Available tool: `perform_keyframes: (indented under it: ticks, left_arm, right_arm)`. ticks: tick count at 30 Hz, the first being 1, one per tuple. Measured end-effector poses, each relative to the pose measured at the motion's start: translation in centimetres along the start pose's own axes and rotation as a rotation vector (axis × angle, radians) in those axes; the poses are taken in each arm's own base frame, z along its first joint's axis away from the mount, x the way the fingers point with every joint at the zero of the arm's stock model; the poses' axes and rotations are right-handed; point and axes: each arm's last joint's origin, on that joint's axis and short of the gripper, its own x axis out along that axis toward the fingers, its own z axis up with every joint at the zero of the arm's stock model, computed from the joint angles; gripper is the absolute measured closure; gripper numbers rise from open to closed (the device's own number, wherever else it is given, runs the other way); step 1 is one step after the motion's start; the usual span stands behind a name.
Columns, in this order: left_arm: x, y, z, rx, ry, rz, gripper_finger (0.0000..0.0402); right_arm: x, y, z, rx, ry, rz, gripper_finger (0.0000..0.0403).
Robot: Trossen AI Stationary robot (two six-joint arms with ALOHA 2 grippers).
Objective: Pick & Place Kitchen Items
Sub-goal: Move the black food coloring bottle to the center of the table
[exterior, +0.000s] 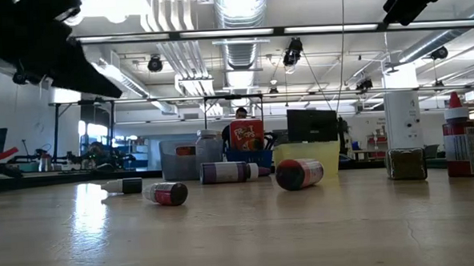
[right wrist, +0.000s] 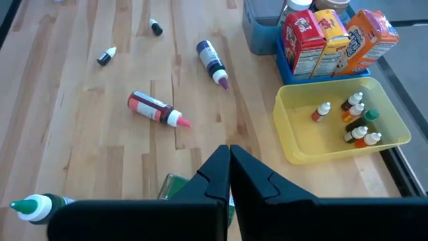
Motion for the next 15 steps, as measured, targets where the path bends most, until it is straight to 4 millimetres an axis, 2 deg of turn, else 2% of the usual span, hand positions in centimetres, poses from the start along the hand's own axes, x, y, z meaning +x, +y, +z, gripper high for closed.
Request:
perform_keyframes:
  ticks: [3, 7, 15]
  left_arm:
    - [0.1, 0.5, -2.6, -0.093, -0.084, 0.016, 0.0236]
    - [0.9, 1.3, -5.4, -0.200, -0.078, -0.034, 0.0233]
    - [1.7, 2.5, -8.6, -0.235, -0.046, -0.206, 0.0206]
  right_arm:
    - [0.0, 0.0, 0.0, 0.000, 0.000, 0.000, 0.0394]
    - [0.0, 0.0, 0.0, 0.000, 0.000, 0.000, 0.0394]
    - [0.0, 0.0, 0.0, 0.000, 0.000, 0.000, 0.0394]
